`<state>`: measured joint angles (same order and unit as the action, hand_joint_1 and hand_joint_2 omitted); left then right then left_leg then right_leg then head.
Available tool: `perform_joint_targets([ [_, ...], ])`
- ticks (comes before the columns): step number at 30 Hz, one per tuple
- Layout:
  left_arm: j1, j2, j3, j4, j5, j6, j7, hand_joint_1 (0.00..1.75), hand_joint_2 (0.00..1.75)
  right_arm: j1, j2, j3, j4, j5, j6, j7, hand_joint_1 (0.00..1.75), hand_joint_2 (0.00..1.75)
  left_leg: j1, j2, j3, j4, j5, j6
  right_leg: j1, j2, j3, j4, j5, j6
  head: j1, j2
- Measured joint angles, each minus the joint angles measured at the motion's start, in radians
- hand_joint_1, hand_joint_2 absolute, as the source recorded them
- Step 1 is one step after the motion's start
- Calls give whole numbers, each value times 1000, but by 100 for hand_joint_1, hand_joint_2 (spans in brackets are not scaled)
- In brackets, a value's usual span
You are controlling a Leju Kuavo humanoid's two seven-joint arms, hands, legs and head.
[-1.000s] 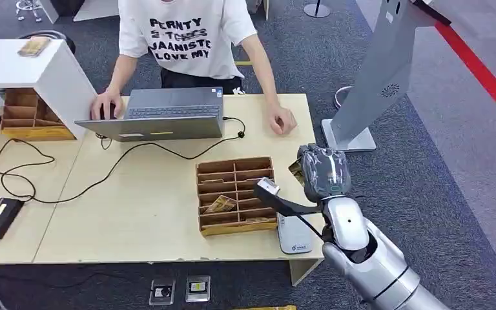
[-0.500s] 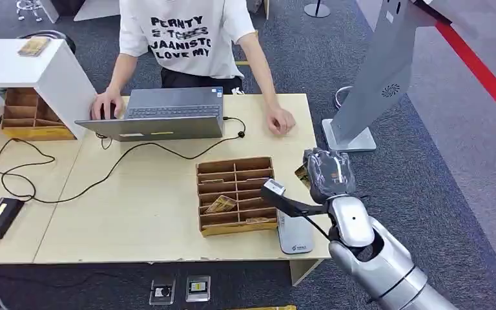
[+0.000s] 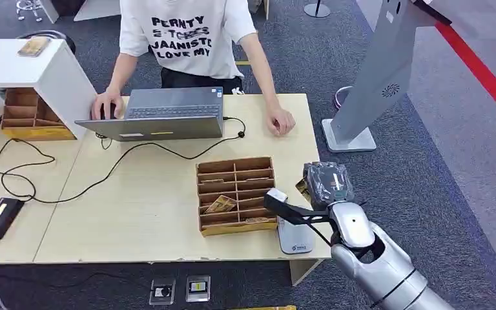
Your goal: Pass the card to the sensor for recognition and then transmit it.
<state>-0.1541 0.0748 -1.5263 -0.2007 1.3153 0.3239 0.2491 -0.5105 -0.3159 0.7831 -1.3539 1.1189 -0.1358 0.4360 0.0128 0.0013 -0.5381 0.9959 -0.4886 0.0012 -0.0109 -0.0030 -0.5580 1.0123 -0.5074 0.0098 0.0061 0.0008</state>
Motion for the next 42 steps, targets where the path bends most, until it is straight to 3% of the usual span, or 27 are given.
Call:
perform_joint_targets([
  [9, 0, 0, 0, 0, 16, 15, 9, 0, 0, -12, 8, 23, 81, -61, -16, -34, 175, 175, 0, -1, 0, 0, 0, 0, 0, -1, 0, 0, 0, 0, 0, 0],
  [29, 0, 0, 0, 0, 36, 35, 24, 0, 0, -41, 40, 107, 224, -147, -24, -46, 175, 175, 0, -2, 0, 0, 0, 0, 0, -1, 0, 0, 0, 0, 0, 0],
  [42, 0, 0, 0, 0, 35, 28, 23, 0, 0, -65, 43, 137, 271, -188, 61, -19, 175, 175, 0, -2, 0, 0, 0, 0, 0, -1, 0, 0, 0, 0, 0, 0],
])
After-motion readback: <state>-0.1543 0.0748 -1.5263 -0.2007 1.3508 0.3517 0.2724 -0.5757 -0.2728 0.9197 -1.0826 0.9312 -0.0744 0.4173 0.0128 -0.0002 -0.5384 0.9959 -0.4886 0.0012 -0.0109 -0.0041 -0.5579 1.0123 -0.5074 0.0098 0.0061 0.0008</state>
